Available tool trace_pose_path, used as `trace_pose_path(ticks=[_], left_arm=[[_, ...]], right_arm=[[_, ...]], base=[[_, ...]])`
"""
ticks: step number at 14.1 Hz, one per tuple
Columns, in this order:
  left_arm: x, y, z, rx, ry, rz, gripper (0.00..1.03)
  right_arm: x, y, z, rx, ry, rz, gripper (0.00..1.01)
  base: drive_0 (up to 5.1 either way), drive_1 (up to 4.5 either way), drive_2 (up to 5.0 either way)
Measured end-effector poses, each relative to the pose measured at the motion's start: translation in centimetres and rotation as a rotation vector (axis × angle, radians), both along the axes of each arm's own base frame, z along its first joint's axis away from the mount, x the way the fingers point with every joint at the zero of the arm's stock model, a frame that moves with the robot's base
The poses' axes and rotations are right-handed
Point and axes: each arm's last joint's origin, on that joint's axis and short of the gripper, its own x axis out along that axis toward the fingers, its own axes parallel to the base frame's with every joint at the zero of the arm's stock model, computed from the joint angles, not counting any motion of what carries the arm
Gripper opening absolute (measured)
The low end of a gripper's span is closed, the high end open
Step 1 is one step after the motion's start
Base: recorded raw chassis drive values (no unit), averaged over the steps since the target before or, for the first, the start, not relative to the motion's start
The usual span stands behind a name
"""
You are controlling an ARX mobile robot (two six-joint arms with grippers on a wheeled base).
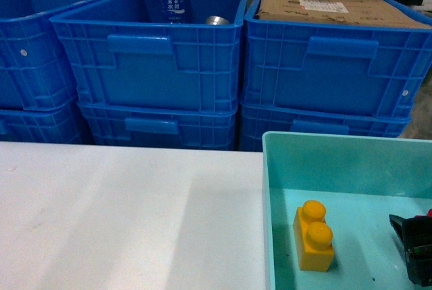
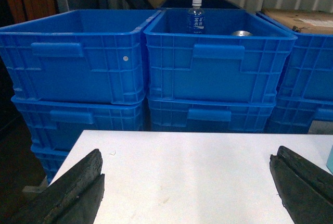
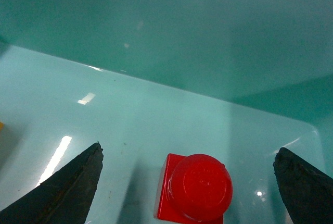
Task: Pick red block from blue box to shelf
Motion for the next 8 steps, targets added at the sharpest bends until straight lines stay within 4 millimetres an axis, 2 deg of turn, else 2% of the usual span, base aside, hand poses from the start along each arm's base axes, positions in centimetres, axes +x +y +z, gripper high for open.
trace_pose_path(ticks=[4,8], left_arm=[[0.0,0.0,0.0,0.0,0.0,0.0,0.98],[0.0,0.0,0.0,0.0,0.001,0.0,0.98]], right_arm=[[1.4,-0.2,-0.5,-0.004,0.013,0.0,0.98],[2.3,-1.5,-1.8,-0.005,0.056,-0.035,0.98]], base=[[0.0,0.0,0.0],[0.0,0.0,0.0]])
